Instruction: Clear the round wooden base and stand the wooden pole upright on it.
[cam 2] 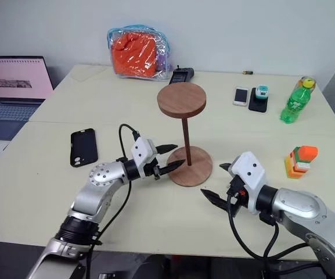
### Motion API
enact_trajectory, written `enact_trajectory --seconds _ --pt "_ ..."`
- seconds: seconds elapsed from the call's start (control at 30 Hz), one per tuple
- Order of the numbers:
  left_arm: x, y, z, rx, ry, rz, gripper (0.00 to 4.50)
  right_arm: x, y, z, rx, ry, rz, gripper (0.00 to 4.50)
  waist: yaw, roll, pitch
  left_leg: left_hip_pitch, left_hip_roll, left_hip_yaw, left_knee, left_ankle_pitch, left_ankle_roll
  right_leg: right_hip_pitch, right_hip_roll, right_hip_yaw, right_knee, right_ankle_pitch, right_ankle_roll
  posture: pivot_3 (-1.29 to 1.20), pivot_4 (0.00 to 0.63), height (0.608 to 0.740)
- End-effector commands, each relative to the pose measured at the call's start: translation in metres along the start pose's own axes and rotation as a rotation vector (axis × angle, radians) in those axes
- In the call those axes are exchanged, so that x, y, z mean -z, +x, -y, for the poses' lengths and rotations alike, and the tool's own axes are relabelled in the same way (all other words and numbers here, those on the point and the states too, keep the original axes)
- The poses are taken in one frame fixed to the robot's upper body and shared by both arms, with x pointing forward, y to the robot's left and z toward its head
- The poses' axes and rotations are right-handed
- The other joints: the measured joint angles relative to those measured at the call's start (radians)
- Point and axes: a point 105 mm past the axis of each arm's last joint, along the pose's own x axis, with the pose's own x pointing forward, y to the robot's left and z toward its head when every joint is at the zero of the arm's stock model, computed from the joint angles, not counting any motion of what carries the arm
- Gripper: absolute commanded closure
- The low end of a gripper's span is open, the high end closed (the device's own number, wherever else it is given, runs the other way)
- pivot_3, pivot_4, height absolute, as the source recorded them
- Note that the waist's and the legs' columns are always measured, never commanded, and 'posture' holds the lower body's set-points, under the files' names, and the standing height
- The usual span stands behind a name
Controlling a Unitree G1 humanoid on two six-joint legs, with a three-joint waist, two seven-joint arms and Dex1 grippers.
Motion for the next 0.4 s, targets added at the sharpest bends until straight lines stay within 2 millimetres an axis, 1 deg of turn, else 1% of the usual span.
enact_trajectory --seconds 0.03,0.1,0.13,0.2,0.27,0.33,0.4 --pt "-0.011 -0.027 -0.021 0.018 0.081 -0.087 1.79 -0.008 -0.015 0.013 0.026 -0.074 0.027 0.0 0.0 0.0 0.0 0.0 0.0 0.0 0.0 0.0 0.0 0.0 0.0 0.0 0.0 0.0 0.0 0.0 0.15 0.74" --pt "-0.007 -0.044 -0.034 -0.007 0.108 -0.176 1.79 -0.008 -0.021 0.019 0.027 -0.1 0.027 0.0 -0.001 0.0 0.001 0.0 0.0 0.001 0.0 0.0 0.0 0.0 0.0 -0.001 -0.001 0.0 0.0 0.0 0.15 0.74" --pt "-0.01 -0.05 -0.036 -0.006 0.125 -0.177 1.79 -0.008 -0.024 0.021 0.024 -0.117 0.032 0.0 -0.001 0.0 0.0 0.0 0.0 0.001 -0.001 0.0 0.0 0.0 0.0 -0.001 -0.001 0.0 0.0 0.0 0.15 0.74" --pt "-0.015 -0.067 -0.045 -0.037 0.094 -0.182 1.79 -0.008 -0.032 0.027 0.01 -0.137 0.037 0.0 -0.001 0.0 0.001 0.0 0.0 0.001 -0.001 0.0 0.001 0.0 0.0 0.0 -0.002 0.0 0.0 0.0 0.15 0.74" --pt "-0.012 -0.087 -0.052 -0.086 0.019 -0.207 1.79 -0.006 -0.04 0.03 -0.015 -0.139 0.023 0.0 -0.001 0.0 0.001 0.0 0.0 0.001 -0.001 0.0 0.001 0.0 0.0 0.0 -0.002 0.0 0.0 0.0 0.15 0.74" --pt "-0.005 -0.101 -0.051 -0.107 -0.04 -0.235 1.79 -0.005 -0.045 0.031 -0.038 -0.133 0.022 0.0 -0.001 0.0 0.001 0.0 0.001 0.001 -0.001 -0.001 0.001 0.0 0.0 0.0 -0.003 0.0 0.0 0.0 0.15 0.74" --pt "-0.001 -0.107 -0.05 -0.116 -0.04 -0.236 1.79 -0.006 -0.046 0.032 -0.043 -0.132 0.037 0.0 -0.002 0.0 0.001 0.0 0.001 0.001 -0.002 -0.001 0.002 0.0 0.0 0.0 -0.003 0.0 0.0 0.0 0.15 0.74"
